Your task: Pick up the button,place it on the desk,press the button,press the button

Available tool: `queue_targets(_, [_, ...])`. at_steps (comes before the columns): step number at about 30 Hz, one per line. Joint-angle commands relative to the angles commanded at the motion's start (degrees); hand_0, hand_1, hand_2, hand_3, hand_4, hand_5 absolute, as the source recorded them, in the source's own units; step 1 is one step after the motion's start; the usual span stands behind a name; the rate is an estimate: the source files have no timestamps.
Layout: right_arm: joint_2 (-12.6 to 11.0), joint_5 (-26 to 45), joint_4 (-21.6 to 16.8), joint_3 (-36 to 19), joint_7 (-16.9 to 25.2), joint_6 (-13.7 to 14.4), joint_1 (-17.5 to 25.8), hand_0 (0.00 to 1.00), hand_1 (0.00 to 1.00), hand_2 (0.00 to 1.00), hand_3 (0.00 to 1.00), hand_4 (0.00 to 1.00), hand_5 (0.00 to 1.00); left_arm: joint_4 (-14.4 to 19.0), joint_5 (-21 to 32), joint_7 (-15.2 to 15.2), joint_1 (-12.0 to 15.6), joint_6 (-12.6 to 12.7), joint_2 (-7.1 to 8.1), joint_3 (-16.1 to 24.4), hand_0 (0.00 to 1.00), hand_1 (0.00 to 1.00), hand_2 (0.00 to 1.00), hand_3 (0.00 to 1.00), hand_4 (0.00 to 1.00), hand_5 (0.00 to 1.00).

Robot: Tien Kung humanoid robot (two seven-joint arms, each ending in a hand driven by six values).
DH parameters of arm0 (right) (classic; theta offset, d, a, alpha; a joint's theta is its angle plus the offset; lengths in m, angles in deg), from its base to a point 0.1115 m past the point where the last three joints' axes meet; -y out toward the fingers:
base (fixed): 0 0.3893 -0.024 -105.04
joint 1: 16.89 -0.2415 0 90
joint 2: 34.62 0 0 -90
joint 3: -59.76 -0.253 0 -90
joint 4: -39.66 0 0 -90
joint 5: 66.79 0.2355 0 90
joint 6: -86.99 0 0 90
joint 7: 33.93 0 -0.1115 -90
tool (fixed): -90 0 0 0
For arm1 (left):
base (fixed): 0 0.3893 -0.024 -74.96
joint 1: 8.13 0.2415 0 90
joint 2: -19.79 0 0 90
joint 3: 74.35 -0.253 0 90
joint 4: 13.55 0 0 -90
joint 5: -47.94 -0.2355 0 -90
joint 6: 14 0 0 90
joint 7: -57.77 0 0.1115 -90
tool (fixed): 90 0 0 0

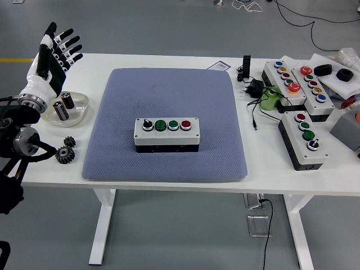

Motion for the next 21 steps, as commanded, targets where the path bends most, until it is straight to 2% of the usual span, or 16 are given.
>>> queue_targets(16, [0.0, 0.0, 0.0, 0.0, 0.1, 0.0, -0.1, 0.662, 0.583, 0.628, 0.65, 0.285, 0.302, 0.1, -0.2, -0.4, 0.3, 0.2, 0.04, -0.2, 0.835, 0.855, 0.858, 0.871, 0.753, 0.998])
queue_targets(17, [0.0, 0.1, 0.0, 0.0, 0.1, 0.0, -0.1, 0.662, 0.583, 0.628, 0.65, 0.284, 0.302, 0.1, -0.1, -0.4, 0.3, 0.3, 0.03, -0.2, 0.834, 0.855, 0.856, 0.925, 0.754, 0.998])
queue_targets(21, [0.0, -0.1, 0.0, 0.0, 0.1, 0.0, 0.0, 0.662, 0.583, 0.628, 0.65, 0.284, 0.302, 0.1, 0.3, -0.3, 0.5, 0.7, -0.01, -0.1, 0.834, 0.855, 0.856, 0.925, 0.754, 0.998])
